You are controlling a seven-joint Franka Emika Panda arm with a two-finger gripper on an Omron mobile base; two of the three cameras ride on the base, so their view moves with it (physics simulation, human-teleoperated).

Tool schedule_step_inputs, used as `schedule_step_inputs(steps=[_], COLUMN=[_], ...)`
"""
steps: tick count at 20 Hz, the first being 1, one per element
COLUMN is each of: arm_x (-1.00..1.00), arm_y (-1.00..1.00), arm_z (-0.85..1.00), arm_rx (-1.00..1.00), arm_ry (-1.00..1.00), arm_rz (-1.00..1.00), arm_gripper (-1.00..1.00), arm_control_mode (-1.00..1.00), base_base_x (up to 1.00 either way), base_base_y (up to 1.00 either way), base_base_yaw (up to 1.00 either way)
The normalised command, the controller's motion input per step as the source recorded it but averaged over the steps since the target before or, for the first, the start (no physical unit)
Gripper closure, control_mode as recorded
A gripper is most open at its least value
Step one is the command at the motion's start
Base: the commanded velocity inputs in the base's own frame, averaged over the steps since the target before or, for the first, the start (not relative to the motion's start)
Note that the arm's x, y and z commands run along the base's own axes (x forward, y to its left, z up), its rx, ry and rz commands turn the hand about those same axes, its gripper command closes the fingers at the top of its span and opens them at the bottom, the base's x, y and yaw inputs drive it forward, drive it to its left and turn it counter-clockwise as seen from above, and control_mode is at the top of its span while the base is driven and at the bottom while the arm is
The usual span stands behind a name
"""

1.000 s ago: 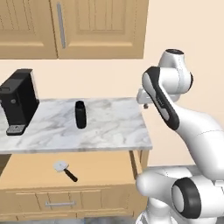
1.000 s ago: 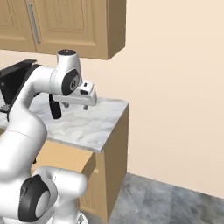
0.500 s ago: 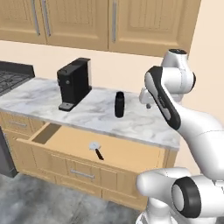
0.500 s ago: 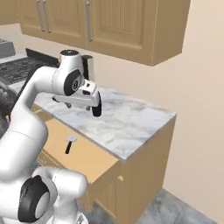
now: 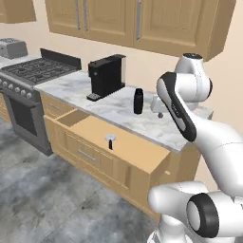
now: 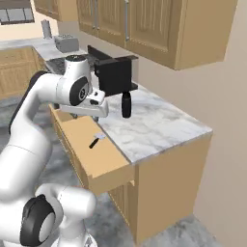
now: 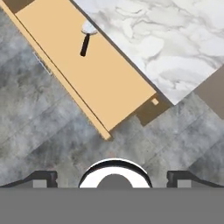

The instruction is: Pick the pizza cutter from the drawer and place it on the counter.

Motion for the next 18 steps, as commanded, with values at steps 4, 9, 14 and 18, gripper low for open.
schedule_step_inputs(steps=[4,9,14,18], arm_x=[0.00,0.00,0.00,0.00], arm_y=[0.00,0.00,0.00,0.00], arm_z=[0.00,0.00,0.00,0.00], arm_rx=[0.00,0.00,0.00,0.00], arm_ry=[0.00,0.00,0.00,0.00], arm_rz=[0.00,0.00,0.00,0.00], arm_gripper=[-1.00,-1.00,-1.00,-1.00], arm_control_mode=[1.00,1.00,1.00,1.00], base_base_x=[0.17,0.44,0.23,0.18], base_base_y=[-0.49,-0.59,-0.62,-0.21], base_base_yaw=[0.47,0.42,0.42,0.48])
